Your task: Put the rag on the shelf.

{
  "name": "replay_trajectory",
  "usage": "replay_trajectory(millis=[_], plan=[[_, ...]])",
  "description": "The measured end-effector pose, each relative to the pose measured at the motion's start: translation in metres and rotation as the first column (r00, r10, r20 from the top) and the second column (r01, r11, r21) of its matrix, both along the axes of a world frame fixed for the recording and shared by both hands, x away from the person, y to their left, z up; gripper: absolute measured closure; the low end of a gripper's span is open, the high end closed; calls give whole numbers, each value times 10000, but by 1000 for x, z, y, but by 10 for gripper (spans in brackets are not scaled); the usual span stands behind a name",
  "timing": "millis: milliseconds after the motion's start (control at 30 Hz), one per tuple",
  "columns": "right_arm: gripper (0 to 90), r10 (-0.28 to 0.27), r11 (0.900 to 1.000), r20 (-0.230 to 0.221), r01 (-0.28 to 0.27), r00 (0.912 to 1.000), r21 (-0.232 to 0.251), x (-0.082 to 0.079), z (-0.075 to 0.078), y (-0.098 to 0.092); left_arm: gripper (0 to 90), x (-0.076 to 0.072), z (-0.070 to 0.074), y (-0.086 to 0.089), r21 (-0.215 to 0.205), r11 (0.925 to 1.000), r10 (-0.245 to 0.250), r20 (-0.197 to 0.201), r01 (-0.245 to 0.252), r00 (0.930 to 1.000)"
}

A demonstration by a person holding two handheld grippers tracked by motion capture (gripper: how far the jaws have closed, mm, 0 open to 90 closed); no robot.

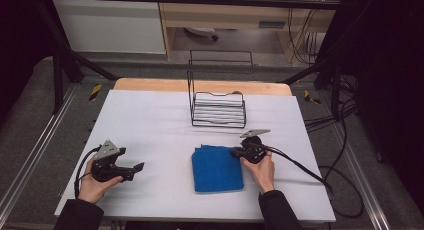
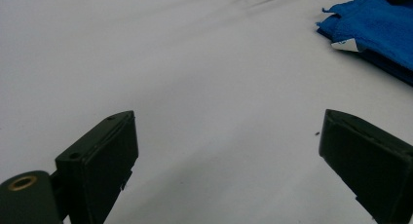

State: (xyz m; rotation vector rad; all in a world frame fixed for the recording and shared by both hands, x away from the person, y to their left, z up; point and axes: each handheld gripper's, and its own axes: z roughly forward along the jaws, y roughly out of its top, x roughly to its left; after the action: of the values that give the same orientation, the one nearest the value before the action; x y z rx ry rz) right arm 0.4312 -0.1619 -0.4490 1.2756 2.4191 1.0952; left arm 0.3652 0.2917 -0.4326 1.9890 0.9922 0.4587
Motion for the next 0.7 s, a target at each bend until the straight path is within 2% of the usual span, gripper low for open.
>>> replay_trajectory(millis=[67,200,300,433,500,567,667,700], plan=[[846,122,9999,-3,-122,9999,-96,4,2,4,70,0,0,0,-13,10000,4,13,-4,10000],[863,347,9994,463,-345,9983,-57,15,9,13,71,0,0,1,-11,10000,23,-1,-23,10000],[863,728,9973,862,-720,9936,-126,26,15,23,72,0,0,1,-27,10000,17,5,-17,10000],[857,1265,9911,1205,-1205,9846,-559,39,15,37,72,-1,0,0,-56,10000,-6,24,6,10000],[815,1206,9916,1066,-1148,9870,-591,40,13,40,72,-1,0,0,-91,10000,4,20,-4,10000],[694,870,9952,1125,-813,9898,-540,35,15,36,72,-1,0,1,-103,9999,10,7,-10,10000],[588,496,9988,1110,-487,9926,-106,19,23,24,72,-1,0,1,-104,9999,14,14,-14,10000],[561,383,9993,1092,-374,9933,-96,12,26,19,72,-1,0,0,-105,9999,17,13,-16,10000]])
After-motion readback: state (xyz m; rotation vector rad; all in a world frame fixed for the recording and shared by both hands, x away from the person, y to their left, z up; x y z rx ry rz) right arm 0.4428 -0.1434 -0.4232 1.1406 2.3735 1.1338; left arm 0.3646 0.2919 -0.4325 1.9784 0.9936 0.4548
